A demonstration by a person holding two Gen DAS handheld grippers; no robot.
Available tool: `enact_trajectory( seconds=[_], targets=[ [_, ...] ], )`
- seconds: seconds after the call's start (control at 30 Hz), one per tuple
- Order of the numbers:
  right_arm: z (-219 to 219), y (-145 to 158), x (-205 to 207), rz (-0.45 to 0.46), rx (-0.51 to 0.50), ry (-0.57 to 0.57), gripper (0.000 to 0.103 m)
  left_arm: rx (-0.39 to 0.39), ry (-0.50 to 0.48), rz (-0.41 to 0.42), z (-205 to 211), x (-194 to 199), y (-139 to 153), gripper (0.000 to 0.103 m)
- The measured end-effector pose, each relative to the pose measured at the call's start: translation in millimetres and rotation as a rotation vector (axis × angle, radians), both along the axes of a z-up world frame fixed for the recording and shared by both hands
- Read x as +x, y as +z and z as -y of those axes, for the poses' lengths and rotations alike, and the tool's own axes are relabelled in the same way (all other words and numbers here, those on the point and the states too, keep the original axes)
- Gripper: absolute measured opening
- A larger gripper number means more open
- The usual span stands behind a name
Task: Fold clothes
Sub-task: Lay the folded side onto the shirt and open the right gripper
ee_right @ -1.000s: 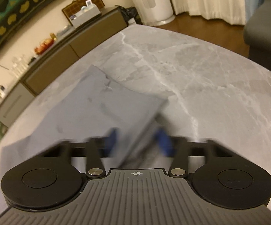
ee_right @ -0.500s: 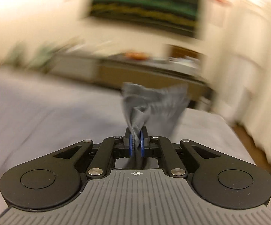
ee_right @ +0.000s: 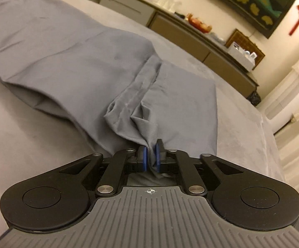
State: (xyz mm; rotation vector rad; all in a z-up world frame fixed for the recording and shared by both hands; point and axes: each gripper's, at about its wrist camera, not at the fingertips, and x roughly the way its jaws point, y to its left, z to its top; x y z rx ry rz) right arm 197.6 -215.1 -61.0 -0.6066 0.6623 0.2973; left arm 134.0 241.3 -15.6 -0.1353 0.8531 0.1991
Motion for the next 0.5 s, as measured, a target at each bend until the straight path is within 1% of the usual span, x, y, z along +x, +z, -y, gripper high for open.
enact_trajectory(
  seconds=[0.03, 0.07, 0.1, 0.13, 0.17, 0.2, 0.23, 0.33, 0.37, 0.4, 0.43, 0.47, 0.5],
  targets=[
    [5, 5, 1, -0.026, 0.049, 0.004, 0.021, 0.014, 0.003, -0.014, 1, 2, -4, 0.053],
    [14, 12, 2, -0.068, 0.129, 0.015, 0.027, 0.022, 0.01, -0.024, 1, 3, -6, 0.053],
    [30, 28, 4, -0.114, 0.283, 0.031, 0.043, 0.025, 0.017, -0.03, 0, 3, -8, 0.053],
    [46, 43, 5, -0.156, 0.438, 0.046, 0.047, 0.024, 0.023, -0.032, -1, 3, -9, 0.053],
    [64, 58, 5, -0.165, 0.595, 0.054, 0.047, 0.022, 0.029, -0.033, -3, 2, -10, 0.053],
    [82, 71, 7, -0.151, 0.732, 0.04, 0.048, 0.022, 0.033, -0.033, -3, 2, -10, 0.053],
    [92, 75, 11, -0.134, 0.783, 0.006, 0.048, 0.023, 0.031, -0.034, -1, 3, -10, 0.053],
    [91, 57, 37, -0.143, 0.692, -0.152, 0.046, 0.023, 0.015, -0.038, 7, 6, -13, 0.053],
    [84, 46, 44, -0.168, 0.65, -0.166, 0.043, 0.028, 0.002, -0.04, 12, 8, -14, 0.053],
    [73, 36, 47, -0.183, 0.603, -0.155, 0.036, 0.037, -0.014, -0.042, 19, 9, -15, 0.053],
    [62, 27, 50, -0.193, 0.551, -0.143, 0.033, 0.047, -0.03, -0.04, 25, 9, -15, 0.053],
    [53, 22, 48, -0.164, 0.47, -0.123, 0.033, 0.056, -0.048, -0.037, 31, 9, -15, 0.053],
    [45, 17, 46, -0.135, 0.389, -0.103, 0.029, 0.066, -0.068, -0.039, 36, 10, -15, 0.053]
  ],
)
